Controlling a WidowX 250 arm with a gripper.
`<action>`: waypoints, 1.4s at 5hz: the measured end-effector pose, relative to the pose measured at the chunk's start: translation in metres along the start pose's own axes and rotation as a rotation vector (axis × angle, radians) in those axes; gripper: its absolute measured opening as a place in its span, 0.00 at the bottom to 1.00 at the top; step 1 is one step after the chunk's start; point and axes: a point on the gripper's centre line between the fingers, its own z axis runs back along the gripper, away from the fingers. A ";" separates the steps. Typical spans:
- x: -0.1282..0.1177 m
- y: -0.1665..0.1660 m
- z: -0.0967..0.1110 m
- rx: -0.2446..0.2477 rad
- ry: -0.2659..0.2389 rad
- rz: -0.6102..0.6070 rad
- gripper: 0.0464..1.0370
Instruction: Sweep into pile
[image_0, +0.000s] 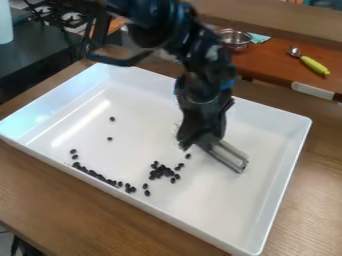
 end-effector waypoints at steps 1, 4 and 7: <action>0.007 0.016 0.001 -0.005 -0.025 -0.015 0.30; 0.035 0.086 0.021 0.048 -0.075 -0.017 0.30; 0.050 0.133 0.039 0.179 -0.024 0.020 0.30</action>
